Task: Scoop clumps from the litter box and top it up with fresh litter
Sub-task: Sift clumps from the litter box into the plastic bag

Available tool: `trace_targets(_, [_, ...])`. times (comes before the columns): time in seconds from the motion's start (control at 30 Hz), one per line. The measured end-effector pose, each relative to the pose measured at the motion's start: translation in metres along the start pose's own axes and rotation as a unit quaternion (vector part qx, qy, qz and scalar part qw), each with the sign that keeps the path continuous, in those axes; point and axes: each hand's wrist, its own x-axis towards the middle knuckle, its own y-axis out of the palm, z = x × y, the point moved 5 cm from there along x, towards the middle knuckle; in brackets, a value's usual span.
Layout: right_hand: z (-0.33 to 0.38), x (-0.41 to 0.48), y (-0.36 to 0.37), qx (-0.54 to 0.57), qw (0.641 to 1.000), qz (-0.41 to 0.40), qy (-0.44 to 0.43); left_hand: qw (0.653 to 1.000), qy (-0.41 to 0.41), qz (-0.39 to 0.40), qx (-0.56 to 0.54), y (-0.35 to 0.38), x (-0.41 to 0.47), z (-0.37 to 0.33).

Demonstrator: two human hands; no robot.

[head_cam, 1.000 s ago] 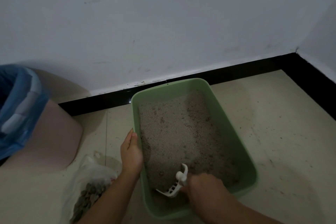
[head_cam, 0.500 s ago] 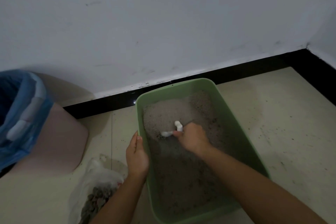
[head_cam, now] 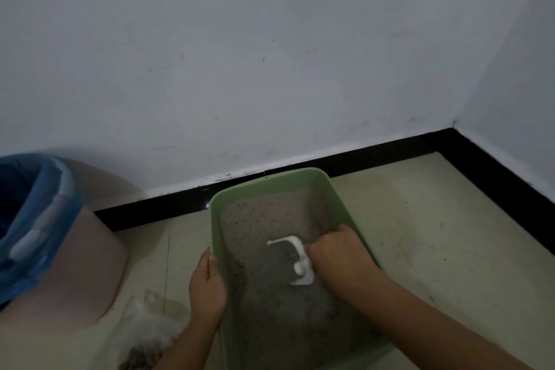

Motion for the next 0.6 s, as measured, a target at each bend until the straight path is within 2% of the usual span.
trace_targets(0.17, [-0.016,-0.029,-0.005,-0.093,0.994,-0.029,-0.044,0.998,0.014,0.017,0.059,-0.002,-0.021,-0.009])
trace_targets(0.4, [-0.028,-0.036,0.019,-0.165,0.984,0.063,0.007,0.995,0.01,0.032,0.096,-0.003,-0.059,0.003])
trace_targets(0.5, [-0.03,-0.036,0.022,-0.177,0.984,0.03,0.016,0.994,0.012,0.027,0.109,-0.004,-0.063,0.002])
trace_targets(0.6, [-0.034,-0.033,0.018,-0.161,0.986,-0.041,-0.003,0.993,0.013,0.013,0.116,-0.006,-0.065,-0.001])
